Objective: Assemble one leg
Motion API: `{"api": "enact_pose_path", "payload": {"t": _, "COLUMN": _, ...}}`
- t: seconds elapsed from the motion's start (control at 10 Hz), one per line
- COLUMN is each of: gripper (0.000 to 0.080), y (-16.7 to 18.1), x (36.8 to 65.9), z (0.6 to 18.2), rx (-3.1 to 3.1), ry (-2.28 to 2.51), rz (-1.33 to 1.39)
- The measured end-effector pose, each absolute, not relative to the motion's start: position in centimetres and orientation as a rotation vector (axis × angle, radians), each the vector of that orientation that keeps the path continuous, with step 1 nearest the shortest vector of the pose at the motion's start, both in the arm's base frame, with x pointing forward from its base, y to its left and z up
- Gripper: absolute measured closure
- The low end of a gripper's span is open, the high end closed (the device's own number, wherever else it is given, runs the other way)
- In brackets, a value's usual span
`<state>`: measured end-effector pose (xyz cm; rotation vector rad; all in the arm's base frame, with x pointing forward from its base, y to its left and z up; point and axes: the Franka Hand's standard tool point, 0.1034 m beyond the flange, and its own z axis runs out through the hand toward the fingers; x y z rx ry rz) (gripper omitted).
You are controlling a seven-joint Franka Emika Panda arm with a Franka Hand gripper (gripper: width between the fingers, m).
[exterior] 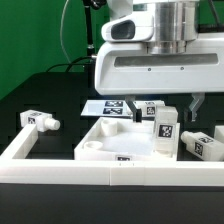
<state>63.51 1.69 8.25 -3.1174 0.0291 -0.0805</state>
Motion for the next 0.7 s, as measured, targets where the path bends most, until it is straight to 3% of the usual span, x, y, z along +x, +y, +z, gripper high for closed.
{"api": "enact_pose_path", "payload": {"t": 0.2, "gripper": 0.0412, "y": 1.69, "x": 63.03, "z": 7.79, "rx": -3.119, "ry": 0.029, "rz": -0.069}}
{"api": "enact_pose_path", "payload": {"t": 0.3, "gripper": 0.0412, "y": 1.81, "x": 63.04, "z": 7.81, "rx": -3.118, "ry": 0.027, "rz": -0.069}}
{"api": "enact_pose_path", "payload": {"t": 0.4, "gripper": 0.0515, "y": 1.84, "x": 63.11, "z": 7.89, "rx": -3.118, "ry": 0.026, "rz": -0.069}}
{"api": "enact_pose_path", "payload": {"t": 0.7, "gripper": 0.0515, "y": 1.83, "x": 63.08, "z": 7.82, "rx": -3.116, "ry": 0.065, "rz": -0.067}}
